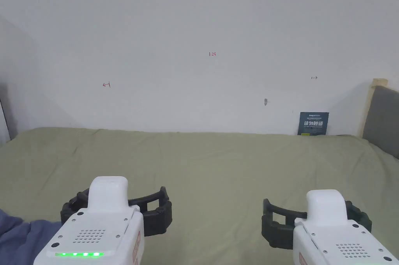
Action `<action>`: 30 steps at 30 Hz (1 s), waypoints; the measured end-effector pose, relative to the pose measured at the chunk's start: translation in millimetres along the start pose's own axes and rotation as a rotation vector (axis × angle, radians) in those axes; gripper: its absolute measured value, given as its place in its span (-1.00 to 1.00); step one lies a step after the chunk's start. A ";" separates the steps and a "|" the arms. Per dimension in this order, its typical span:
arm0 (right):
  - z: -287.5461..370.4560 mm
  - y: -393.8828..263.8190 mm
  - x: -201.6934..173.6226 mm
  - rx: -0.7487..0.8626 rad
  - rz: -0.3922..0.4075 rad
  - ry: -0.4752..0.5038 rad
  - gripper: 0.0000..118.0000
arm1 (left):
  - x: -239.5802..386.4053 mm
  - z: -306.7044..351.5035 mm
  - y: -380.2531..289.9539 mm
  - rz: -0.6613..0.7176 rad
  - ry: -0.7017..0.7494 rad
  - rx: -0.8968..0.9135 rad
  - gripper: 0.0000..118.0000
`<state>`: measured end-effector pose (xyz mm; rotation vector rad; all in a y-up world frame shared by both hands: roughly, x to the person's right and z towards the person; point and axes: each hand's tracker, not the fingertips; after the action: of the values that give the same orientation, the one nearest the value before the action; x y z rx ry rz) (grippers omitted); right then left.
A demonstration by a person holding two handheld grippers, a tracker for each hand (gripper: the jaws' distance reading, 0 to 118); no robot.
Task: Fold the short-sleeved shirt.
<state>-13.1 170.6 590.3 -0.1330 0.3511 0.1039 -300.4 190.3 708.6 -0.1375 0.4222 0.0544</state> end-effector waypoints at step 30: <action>-8.7 5.7 4.4 -0.033 -0.029 -0.043 -1.00 | -9.6 -13.1 -2.4 -0.013 -0.003 -0.043 -1.00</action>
<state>-12.6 175.2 580.0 -0.1685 0.3041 0.0838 -314.2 185.9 701.0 -0.1824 0.4170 0.0507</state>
